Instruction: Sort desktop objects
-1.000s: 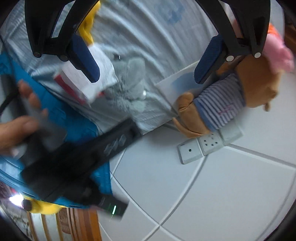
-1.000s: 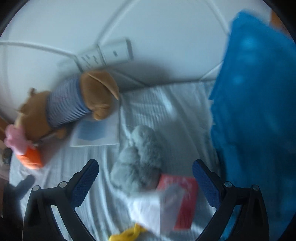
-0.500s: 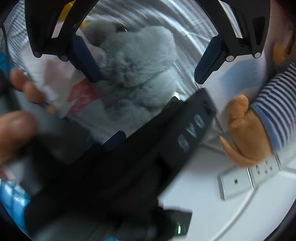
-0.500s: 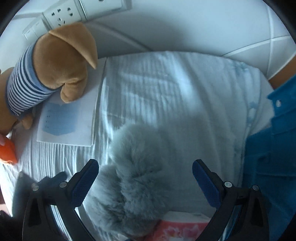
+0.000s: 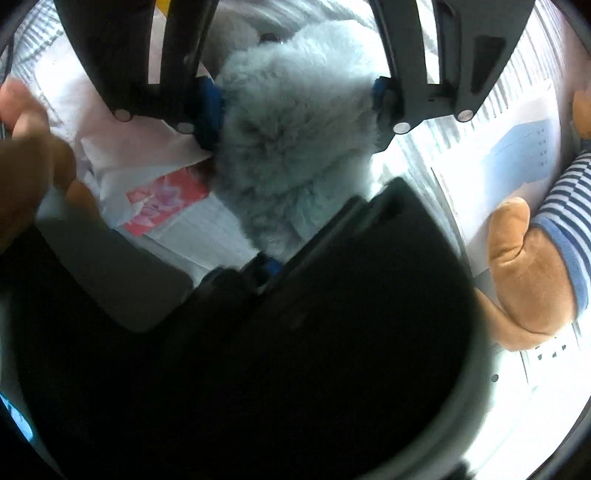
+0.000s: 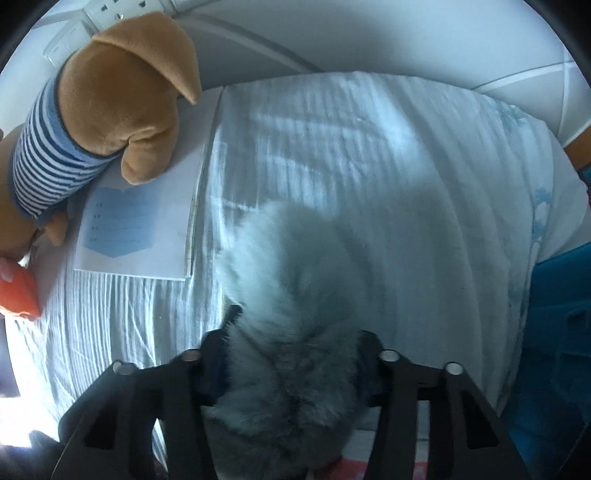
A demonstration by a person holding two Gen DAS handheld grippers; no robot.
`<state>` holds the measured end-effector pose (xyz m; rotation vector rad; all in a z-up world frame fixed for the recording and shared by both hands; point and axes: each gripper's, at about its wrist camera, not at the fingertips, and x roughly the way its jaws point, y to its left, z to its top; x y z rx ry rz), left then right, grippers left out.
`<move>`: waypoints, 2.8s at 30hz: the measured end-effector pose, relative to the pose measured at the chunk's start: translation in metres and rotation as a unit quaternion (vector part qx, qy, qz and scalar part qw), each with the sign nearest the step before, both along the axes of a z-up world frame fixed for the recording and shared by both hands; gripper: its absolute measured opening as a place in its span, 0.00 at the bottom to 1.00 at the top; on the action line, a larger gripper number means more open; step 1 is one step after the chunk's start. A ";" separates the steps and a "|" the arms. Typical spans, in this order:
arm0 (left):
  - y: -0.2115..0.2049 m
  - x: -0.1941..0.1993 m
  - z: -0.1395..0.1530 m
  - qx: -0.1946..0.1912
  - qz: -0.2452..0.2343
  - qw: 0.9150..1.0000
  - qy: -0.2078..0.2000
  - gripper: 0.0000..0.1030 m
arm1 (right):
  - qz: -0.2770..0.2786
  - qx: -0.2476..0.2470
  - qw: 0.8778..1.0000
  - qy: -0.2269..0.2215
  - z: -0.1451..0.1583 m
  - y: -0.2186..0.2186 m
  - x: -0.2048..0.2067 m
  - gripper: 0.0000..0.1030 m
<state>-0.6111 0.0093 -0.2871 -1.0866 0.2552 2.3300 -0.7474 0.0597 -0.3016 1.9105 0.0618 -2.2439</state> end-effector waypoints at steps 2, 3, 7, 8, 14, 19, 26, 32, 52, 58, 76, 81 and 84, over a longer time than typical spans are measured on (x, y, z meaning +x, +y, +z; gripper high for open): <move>-0.003 0.004 0.000 0.008 0.003 1.000 -0.003 0.54 | -0.011 -0.021 1.000 0.000 0.002 0.007 0.004 0.30; -0.004 0.007 0.001 0.010 0.004 1.000 -0.004 0.54 | -0.012 -0.026 1.000 0.001 0.003 0.008 0.006 0.29; -0.008 0.019 0.009 0.014 0.010 1.000 0.002 0.49 | -0.006 -0.040 0.999 0.015 0.013 0.007 0.020 0.28; -0.010 0.022 0.012 0.015 0.012 1.000 0.004 0.48 | -0.005 -0.045 0.999 0.020 0.017 0.006 0.023 0.28; -0.031 0.042 0.032 0.024 0.030 0.999 0.010 0.25 | 0.011 -0.061 0.997 0.049 0.044 -0.003 0.049 0.26; -0.038 0.058 0.030 0.015 0.041 0.999 0.001 0.19 | 0.022 -0.067 0.996 0.059 0.054 -0.017 0.066 0.25; -0.024 0.059 0.024 0.058 0.040 0.997 -0.014 0.26 | -0.005 -0.054 0.998 0.034 0.046 -0.012 0.063 0.31; 0.012 0.065 0.010 -0.006 0.025 1.000 0.010 0.80 | -0.015 -0.063 0.998 -0.008 0.022 -0.005 0.041 0.57; 0.029 0.084 0.017 0.017 0.088 0.996 0.023 0.50 | 0.013 -0.121 0.991 0.049 0.047 -0.018 0.036 0.31; 0.033 0.136 0.080 0.020 0.086 0.991 0.103 0.50 | 0.021 -0.176 0.978 0.111 0.124 -0.018 0.077 0.30; 0.139 0.315 0.245 0.030 -0.031 0.965 0.260 0.50 | -0.019 -0.202 0.936 0.287 0.345 0.042 0.275 0.30; 0.177 0.359 0.262 0.033 -0.056 0.961 0.269 0.50 | -0.032 -0.190 0.931 0.311 0.371 0.058 0.320 0.30; 0.195 0.382 0.265 0.034 -0.066 0.959 0.273 0.50 | -0.040 -0.184 0.927 0.324 0.382 0.067 0.345 0.31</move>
